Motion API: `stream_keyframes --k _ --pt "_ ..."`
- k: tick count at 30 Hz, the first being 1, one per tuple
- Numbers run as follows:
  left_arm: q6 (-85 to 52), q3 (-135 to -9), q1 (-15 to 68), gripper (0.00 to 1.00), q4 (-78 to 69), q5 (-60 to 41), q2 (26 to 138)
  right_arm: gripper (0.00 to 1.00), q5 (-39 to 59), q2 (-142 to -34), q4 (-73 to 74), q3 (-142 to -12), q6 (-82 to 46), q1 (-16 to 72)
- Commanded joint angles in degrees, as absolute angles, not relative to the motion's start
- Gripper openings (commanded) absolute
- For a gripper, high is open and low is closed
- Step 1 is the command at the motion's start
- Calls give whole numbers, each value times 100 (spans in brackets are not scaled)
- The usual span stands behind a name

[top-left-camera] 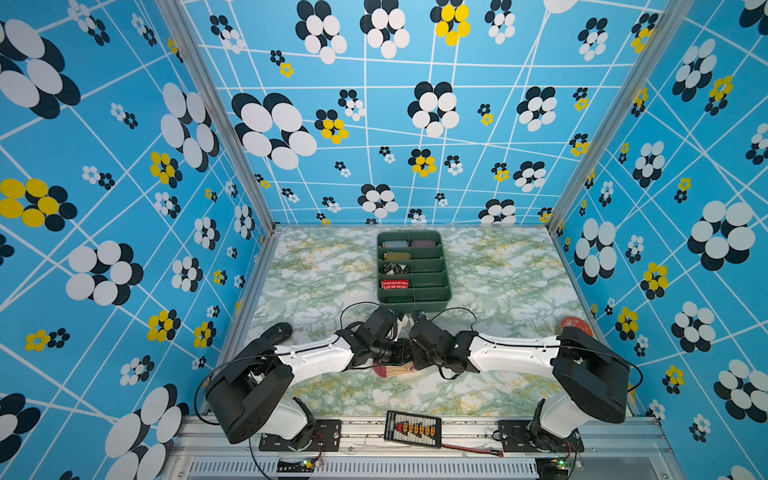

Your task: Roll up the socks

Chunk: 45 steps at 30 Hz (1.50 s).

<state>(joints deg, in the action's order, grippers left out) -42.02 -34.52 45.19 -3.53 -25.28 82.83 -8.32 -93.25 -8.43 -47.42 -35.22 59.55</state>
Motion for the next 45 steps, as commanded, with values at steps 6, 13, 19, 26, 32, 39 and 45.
stream_keyframes --k 6,13,19,26,32,39,45 --pt "-4248 -3379 4568 2 -509 -2234 8398 4 -492 -9553 -1721 -4386 -3533 5987" --pt "-3957 -3443 4560 0 5 -2017 8532 4 -492 -9506 -1667 -4353 -3527 5990" --pt "-3900 -3295 4542 0 -22 -2029 8798 5 -481 -9420 -1630 -4344 -3516 5992" --pt "-3949 -3063 4549 0 -105 -2162 8956 15 -438 -9157 -1525 -4281 -3507 5987" --pt "-3977 -2805 4561 0 -147 -2188 9067 28 -437 -8840 -1427 -4211 -3567 5945" --pt "-3988 -2639 4566 0 -180 -2171 9143 32 -115 -8183 -1128 -3765 -3805 5632" --pt "-3964 -2540 4553 0 -56 -2079 9003 36 912 -7464 -147 -2840 -4153 5032"
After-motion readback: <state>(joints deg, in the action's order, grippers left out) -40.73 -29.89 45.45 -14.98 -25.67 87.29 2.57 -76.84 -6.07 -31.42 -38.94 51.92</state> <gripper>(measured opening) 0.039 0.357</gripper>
